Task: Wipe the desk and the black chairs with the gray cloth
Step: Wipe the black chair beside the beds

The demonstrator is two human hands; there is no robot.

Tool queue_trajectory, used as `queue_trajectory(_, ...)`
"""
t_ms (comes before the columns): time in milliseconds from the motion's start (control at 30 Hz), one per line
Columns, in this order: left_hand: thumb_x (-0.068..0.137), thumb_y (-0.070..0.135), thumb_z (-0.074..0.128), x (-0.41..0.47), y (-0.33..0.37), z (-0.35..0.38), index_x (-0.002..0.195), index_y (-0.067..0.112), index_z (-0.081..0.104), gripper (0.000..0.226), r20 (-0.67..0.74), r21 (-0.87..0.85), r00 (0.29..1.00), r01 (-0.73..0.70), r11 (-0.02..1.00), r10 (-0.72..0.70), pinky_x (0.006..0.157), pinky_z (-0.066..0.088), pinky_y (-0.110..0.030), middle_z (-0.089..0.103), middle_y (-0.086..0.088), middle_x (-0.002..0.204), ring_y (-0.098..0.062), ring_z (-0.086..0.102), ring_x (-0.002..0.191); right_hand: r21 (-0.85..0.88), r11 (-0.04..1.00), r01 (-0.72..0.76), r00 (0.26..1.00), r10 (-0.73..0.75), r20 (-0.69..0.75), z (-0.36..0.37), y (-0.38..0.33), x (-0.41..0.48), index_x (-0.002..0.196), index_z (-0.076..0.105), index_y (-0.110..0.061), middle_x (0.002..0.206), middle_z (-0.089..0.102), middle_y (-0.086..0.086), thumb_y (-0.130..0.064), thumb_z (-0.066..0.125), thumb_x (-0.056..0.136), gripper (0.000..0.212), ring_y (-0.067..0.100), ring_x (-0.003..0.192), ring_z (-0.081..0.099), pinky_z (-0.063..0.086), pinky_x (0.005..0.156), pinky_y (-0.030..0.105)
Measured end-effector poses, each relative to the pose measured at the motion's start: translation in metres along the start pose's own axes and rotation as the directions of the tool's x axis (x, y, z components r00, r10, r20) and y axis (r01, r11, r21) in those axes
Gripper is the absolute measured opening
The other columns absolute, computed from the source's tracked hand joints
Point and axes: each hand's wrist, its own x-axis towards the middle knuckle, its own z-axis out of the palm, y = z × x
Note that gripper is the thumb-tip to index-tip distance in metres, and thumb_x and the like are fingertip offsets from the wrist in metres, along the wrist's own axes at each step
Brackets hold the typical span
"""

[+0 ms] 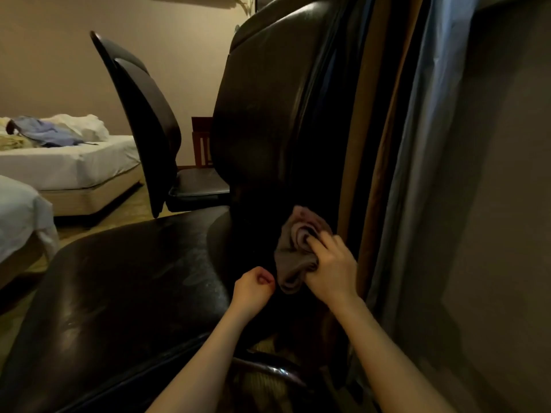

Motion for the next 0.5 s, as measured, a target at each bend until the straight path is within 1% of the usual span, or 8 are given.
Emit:
queue_trajectory(33,0.084,0.008,0.052,-0.001,-0.001,0.000,0.072,0.026,0.055,0.022,0.006,-0.006,1.000,0.006,1.000,-0.006,0.062,0.038,-0.020,0.054,0.007,0.065,-0.007,0.050,0.066,-0.012,1.000,0.017,1.000,-0.017,-0.006,-0.005,0.006,-0.009,0.097,0.070,-0.001,0.089,0.066,0.014,-0.032,0.051,0.071,0.045,0.022,0.081,0.044,0.053,0.052,0.034)
queue_trajectory(167,0.085,0.007,0.055,0.001,-0.001,-0.001,0.071,0.022,0.056,0.021,0.022,-0.050,1.000,0.005,0.999,-0.004,0.056,0.036,-0.018,0.049,0.006,0.060,-0.006,0.045,0.057,-0.049,0.996,0.072,0.962,-0.083,-0.260,-0.021,0.018,0.014,0.098,0.063,-0.001,0.088,0.064,0.020,-0.022,0.056,0.077,0.031,0.028,0.075,0.047,0.045,0.054,0.032)
queue_trajectory(233,0.085,0.006,0.055,0.002,0.002,0.000,0.070,0.023,0.056,0.023,0.017,-0.053,1.000,0.005,0.999,-0.004,0.055,0.037,-0.018,0.050,0.005,0.060,-0.006,0.045,0.057,-0.127,0.988,0.088,0.966,-0.116,-0.230,-0.020,0.020,0.029,0.102,0.056,-0.006,0.091,0.063,0.019,-0.024,0.055,0.076,0.032,0.029,0.078,0.045,0.044,0.057,0.033)
queue_trajectory(300,0.084,0.006,0.055,0.000,0.001,0.001,0.068,0.024,0.057,0.024,0.013,-0.054,1.000,0.015,0.998,-0.014,0.058,0.039,-0.020,0.052,0.004,0.062,-0.006,0.046,0.058,-0.228,0.969,0.098,0.984,-0.129,-0.123,-0.011,0.023,0.019,0.103,0.055,-0.008,0.093,0.061,0.016,-0.025,0.058,0.072,0.035,0.029,0.081,0.043,0.046,0.058,0.035)
queue_trajectory(367,0.084,0.007,0.055,-0.001,-0.001,0.002,0.067,0.024,0.057,0.024,0.005,-0.057,1.000,0.018,0.998,-0.017,0.066,0.039,-0.021,0.052,0.005,0.061,-0.006,0.046,0.060,-0.299,0.951,0.086,0.996,-0.076,0.043,-0.002,0.026,-0.008,0.097,0.064,-0.006,0.092,0.062,0.015,-0.021,0.077,0.059,0.042,0.033,0.081,0.050,0.048,0.059,0.037)
queue_trajectory(400,0.084,0.007,0.056,-0.002,-0.002,0.002,0.067,0.024,0.057,0.024,0.001,-0.065,1.000,0.017,0.998,-0.017,0.069,0.039,-0.022,0.052,0.005,0.061,-0.005,0.046,0.060,-0.346,0.934,0.088,0.986,-0.033,0.164,-0.001,0.023,-0.020,0.092,0.068,-0.006,0.091,0.064,0.014,-0.021,0.084,0.051,0.046,0.034,0.080,0.055,0.049,0.060,0.038)
queue_trajectory(433,0.084,0.007,0.056,-0.002,-0.002,0.002,0.067,0.024,0.058,0.024,0.000,-0.081,1.000,0.015,0.997,-0.015,0.069,0.039,-0.022,0.052,0.005,0.061,-0.005,0.046,0.060,-0.396,0.914,0.091,0.950,0.039,0.309,-0.003,0.016,-0.027,0.092,0.070,-0.009,0.093,0.064,0.012,-0.024,0.086,0.049,0.049,0.035,0.083,0.059,0.050,0.064,0.039)
queue_trajectory(500,0.085,0.007,0.057,-0.002,-0.002,0.001,0.067,0.024,0.058,0.024,0.003,-0.108,1.000,0.008,0.994,-0.008,0.066,0.039,-0.021,0.052,0.005,0.061,-0.006,0.047,0.060,-0.431,0.901,0.059,0.822,0.201,0.533,-0.012,-0.002,-0.028,0.110,0.064,-0.015,0.112,0.060,0.008,-0.028,0.073,0.071,0.042,0.032,0.103,0.056,0.046,0.079,0.038)
